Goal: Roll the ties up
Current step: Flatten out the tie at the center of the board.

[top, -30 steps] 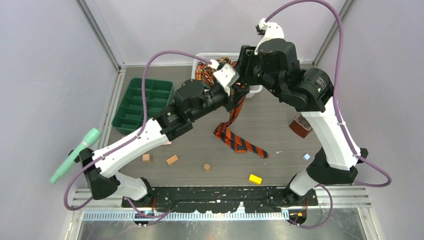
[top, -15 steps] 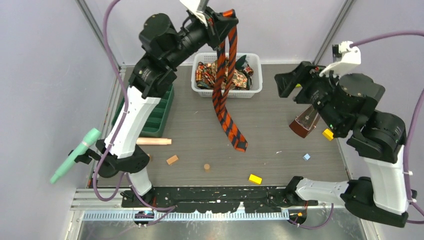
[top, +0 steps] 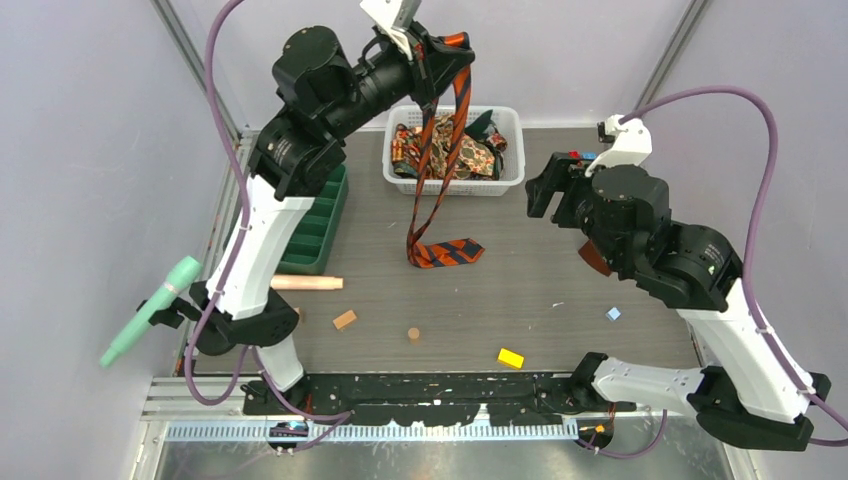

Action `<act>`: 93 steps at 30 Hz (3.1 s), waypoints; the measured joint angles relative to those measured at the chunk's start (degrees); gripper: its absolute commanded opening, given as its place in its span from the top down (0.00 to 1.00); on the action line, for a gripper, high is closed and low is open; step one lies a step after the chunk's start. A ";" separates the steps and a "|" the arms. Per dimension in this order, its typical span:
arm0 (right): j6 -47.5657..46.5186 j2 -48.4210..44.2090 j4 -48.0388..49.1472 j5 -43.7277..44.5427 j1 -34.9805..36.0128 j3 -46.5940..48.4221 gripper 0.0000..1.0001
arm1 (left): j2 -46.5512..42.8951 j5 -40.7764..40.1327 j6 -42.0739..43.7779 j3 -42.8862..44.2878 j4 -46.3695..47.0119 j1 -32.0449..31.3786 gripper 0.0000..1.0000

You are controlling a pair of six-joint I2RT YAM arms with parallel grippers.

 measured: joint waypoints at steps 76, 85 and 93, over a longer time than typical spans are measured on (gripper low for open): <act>7.41 53.66 27.56 -30.97 -8.26 -17.20 0.13 | -11.80 -31.17 22.86 -22.18 -11.13 0.66 1.00; 6.75 55.08 24.94 -25.99 -6.78 -15.61 0.50 | -12.52 -31.19 22.86 -25.94 -10.88 0.66 1.00; 9.73 54.40 28.92 -26.62 -6.38 -17.68 0.91 | -16.04 -31.21 22.49 -32.28 -9.25 1.18 1.00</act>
